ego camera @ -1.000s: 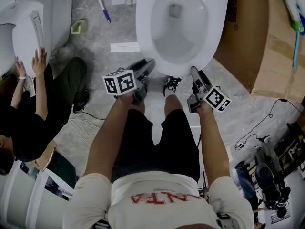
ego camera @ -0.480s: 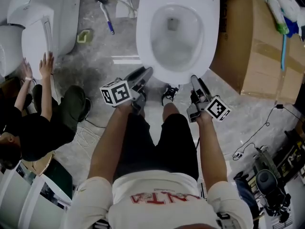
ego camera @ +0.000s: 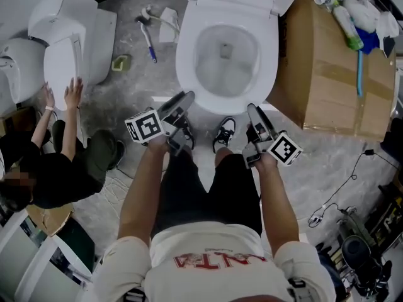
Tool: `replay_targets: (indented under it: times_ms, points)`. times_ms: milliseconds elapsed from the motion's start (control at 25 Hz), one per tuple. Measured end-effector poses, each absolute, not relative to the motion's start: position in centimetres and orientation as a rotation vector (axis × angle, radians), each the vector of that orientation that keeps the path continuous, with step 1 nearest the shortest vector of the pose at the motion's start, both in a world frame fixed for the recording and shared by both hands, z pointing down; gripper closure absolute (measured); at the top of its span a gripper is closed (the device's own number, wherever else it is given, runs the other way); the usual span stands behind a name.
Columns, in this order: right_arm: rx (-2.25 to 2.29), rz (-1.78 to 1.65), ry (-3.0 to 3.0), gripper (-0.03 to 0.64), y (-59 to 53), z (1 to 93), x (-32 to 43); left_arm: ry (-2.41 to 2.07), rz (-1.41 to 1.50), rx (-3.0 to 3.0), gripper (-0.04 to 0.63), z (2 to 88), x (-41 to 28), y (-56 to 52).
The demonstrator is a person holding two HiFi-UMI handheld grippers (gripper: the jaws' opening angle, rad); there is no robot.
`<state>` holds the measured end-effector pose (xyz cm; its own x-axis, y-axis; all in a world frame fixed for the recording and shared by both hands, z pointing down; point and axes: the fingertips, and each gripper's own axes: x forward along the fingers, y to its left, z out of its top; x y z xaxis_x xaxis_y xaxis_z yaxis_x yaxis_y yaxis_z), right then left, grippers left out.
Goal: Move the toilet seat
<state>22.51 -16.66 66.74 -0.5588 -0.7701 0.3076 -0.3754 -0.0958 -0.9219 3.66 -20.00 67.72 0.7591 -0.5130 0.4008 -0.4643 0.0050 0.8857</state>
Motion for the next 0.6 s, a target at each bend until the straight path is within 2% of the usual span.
replay_targets:
  times_ms: [600]
  points:
    - [-1.239,-1.702,1.828,0.437,-20.5,61.1,24.0,-0.800,-0.168,1.604,0.419,61.5,4.4,-24.3]
